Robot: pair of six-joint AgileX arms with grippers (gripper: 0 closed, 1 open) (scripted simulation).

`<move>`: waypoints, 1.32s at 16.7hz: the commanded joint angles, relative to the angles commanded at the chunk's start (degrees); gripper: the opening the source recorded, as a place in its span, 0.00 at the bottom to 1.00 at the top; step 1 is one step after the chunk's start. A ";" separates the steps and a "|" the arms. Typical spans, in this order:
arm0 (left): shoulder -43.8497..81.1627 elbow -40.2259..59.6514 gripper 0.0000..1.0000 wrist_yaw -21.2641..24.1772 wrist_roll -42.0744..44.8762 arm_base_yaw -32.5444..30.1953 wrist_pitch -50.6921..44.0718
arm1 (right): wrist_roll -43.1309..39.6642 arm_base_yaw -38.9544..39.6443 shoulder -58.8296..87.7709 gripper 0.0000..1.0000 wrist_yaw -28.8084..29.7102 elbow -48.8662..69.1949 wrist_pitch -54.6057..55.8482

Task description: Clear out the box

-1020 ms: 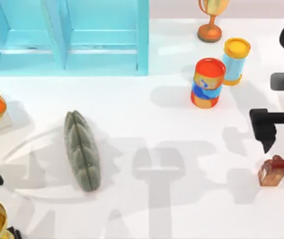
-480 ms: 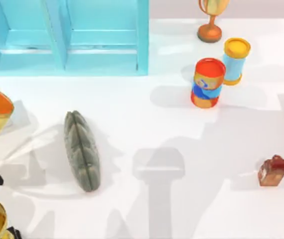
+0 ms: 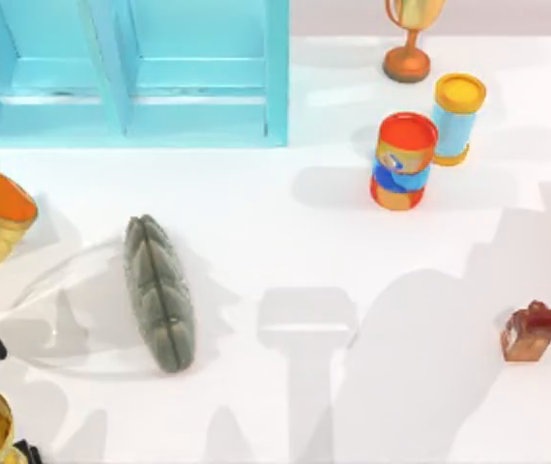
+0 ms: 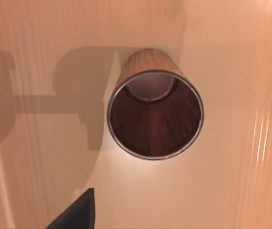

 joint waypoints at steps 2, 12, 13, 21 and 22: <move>0.00 0.00 1.00 0.00 0.00 0.00 0.00 | 0.09 0.19 -0.23 1.00 0.10 -0.31 0.32; 0.00 0.00 1.00 0.00 0.00 0.00 0.00 | 0.31 0.28 2.34 1.00 0.01 -17.75 20.24; 0.00 0.00 1.00 0.00 0.00 0.00 0.00 | 0.31 0.28 2.48 1.00 0.02 -18.75 21.27; 0.00 0.00 1.00 0.00 0.00 0.00 0.00 | 0.32 0.28 2.54 0.70 0.02 -19.14 21.69; 0.00 0.00 1.00 0.00 0.00 0.00 0.00 | 0.32 0.28 2.54 0.62 0.02 -19.14 21.69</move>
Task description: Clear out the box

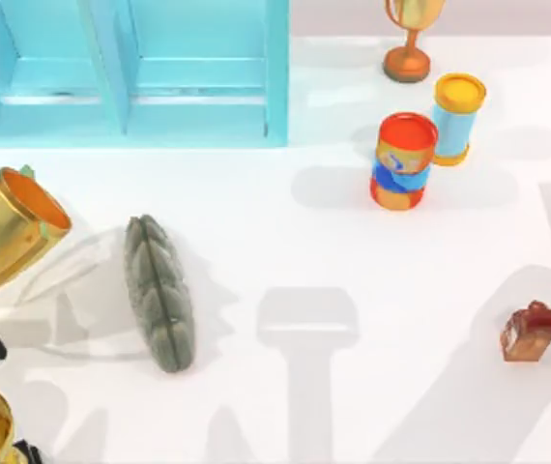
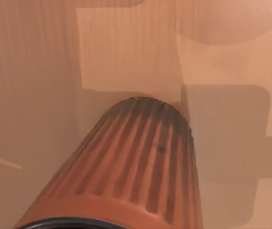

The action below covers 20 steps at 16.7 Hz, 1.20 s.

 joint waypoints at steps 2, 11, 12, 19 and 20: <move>0.00 0.00 1.00 0.00 0.00 0.00 0.00 | 0.00 0.00 0.00 0.47 0.00 0.00 0.00; 0.00 0.00 1.00 0.00 0.00 0.00 0.00 | 0.00 0.00 0.00 0.00 0.00 0.00 0.00; 0.00 0.00 1.00 0.00 0.00 0.00 0.00 | 0.00 0.00 0.00 0.00 0.00 0.00 0.00; 0.00 0.00 1.00 0.00 0.00 0.00 0.00 | -0.04 0.01 -0.03 0.00 -0.07 0.92 -0.90; 0.00 0.00 1.00 0.00 0.00 0.00 0.00 | -0.16 0.08 -0.08 0.00 -0.08 2.25 -2.23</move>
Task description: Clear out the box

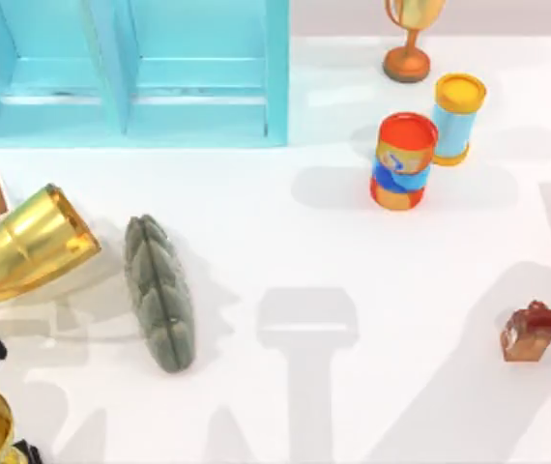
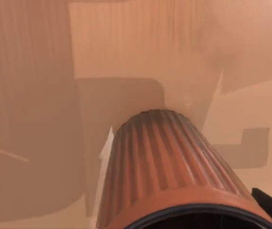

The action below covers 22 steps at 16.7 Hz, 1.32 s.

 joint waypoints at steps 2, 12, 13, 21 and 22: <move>0.00 0.00 1.00 0.00 0.00 0.00 0.00 | -0.25 0.07 0.02 0.00 0.05 4.22 -4.26; 0.00 0.00 1.00 0.00 0.00 0.00 0.00 | -0.08 -0.36 -1.29 0.00 0.07 25.55 -26.85; 0.00 0.00 1.00 0.00 0.00 0.00 0.00 | -0.08 -0.36 -1.30 0.00 0.07 25.61 -26.92; 0.00 0.00 1.00 0.00 0.00 0.00 0.00 | 6.00 6.23 -3.54 0.00 0.80 20.26 -23.70; 0.00 0.00 1.00 0.00 0.00 0.00 0.00 | 8.86 9.31 -4.66 0.00 1.10 18.13 -22.37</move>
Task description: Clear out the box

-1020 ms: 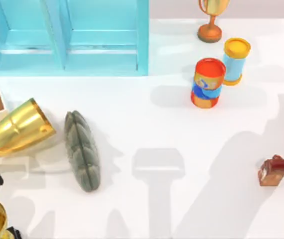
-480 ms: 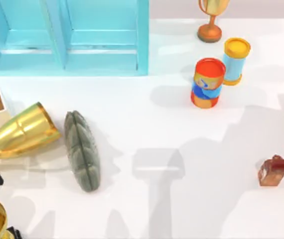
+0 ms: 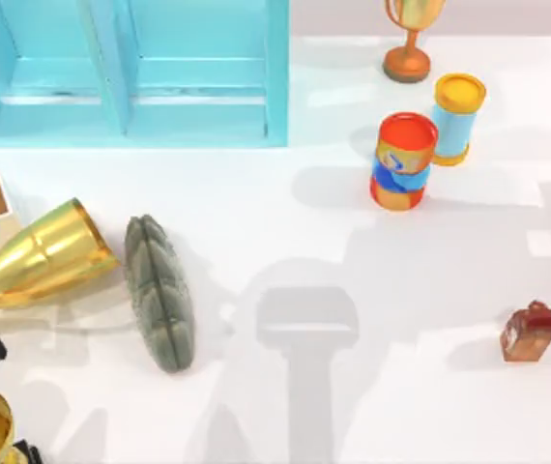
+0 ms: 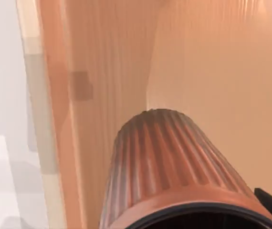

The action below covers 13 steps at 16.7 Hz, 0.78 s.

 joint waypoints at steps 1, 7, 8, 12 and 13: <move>0.00 0.00 1.00 0.00 0.00 0.00 0.00 | 3.44 3.70 -1.26 0.00 0.32 -2.45 1.48; 0.00 0.00 1.00 0.00 0.00 0.00 0.00 | 32.28 33.73 -10.61 0.00 1.97 -23.62 11.86; 0.00 0.00 1.00 0.00 0.00 0.00 0.00 | 36.73 37.98 -12.34 0.00 2.14 -27.52 13.67; 0.00 0.00 1.00 0.00 0.00 0.00 0.00 | 48.73 49.14 -18.18 0.00 2.83 -39.09 19.68; 0.00 0.00 1.00 0.00 0.00 0.00 0.00 | 50.31 50.52 -19.18 0.00 3.01 -40.74 20.70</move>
